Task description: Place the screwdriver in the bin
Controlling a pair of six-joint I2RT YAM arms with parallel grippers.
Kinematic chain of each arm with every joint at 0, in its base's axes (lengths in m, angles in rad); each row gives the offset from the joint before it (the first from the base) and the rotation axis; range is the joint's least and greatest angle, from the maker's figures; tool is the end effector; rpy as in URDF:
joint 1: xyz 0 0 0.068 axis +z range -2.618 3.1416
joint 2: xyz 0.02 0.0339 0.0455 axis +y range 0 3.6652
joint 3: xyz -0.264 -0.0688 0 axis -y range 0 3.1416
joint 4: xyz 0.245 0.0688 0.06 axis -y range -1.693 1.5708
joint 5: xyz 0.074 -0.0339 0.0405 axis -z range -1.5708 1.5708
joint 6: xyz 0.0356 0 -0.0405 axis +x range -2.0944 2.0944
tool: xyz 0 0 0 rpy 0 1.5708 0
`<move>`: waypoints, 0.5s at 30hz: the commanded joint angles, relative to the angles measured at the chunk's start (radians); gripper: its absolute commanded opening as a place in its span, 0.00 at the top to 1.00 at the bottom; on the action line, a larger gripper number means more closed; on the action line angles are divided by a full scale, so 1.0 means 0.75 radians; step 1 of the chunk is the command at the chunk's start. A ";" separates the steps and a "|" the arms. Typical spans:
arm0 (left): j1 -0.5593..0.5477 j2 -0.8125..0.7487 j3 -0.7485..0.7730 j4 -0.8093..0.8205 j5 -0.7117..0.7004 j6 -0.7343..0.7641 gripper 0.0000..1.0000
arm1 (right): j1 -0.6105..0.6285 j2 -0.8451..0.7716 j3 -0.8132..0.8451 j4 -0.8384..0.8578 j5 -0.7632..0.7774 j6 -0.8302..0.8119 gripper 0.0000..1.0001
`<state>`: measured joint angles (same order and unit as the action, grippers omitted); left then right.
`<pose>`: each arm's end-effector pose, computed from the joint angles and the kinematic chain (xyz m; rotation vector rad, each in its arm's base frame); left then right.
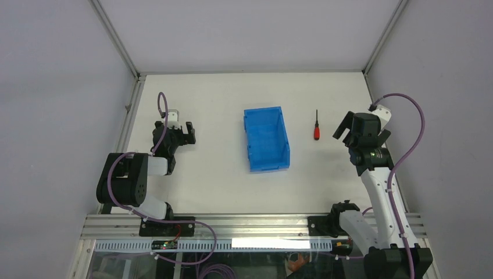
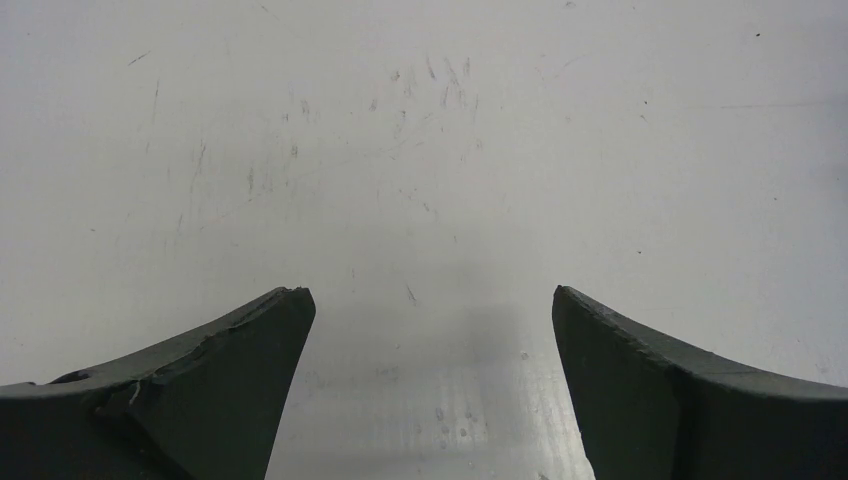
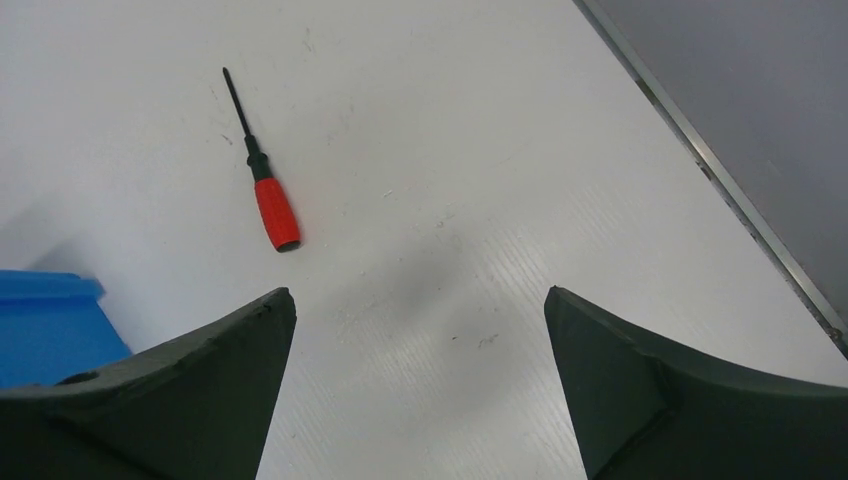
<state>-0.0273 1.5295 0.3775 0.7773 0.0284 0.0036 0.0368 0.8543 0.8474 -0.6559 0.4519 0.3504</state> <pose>0.2654 -0.0083 0.1377 0.0489 1.9450 -0.0433 0.1761 -0.0091 0.3057 0.5760 2.0934 -0.2842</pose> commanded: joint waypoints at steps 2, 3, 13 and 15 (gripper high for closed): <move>-0.011 -0.030 0.006 0.037 0.008 -0.021 0.01 | 0.002 0.022 0.101 0.013 -0.165 -0.065 0.00; -0.013 -0.029 0.006 0.037 0.008 -0.021 0.01 | 0.004 0.043 0.124 0.003 -0.209 -0.077 0.01; -0.013 -0.030 0.006 0.037 0.008 -0.021 0.01 | 0.030 0.454 0.367 -0.020 -0.573 -0.064 0.01; -0.013 -0.029 0.006 0.037 0.008 -0.021 0.01 | 0.048 0.561 0.402 -0.025 -0.557 -0.079 0.01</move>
<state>-0.0273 1.5295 0.3775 0.7773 0.0284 0.0036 0.0547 1.1748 1.0859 -0.6682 0.0906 0.2939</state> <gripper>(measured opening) 0.992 0.993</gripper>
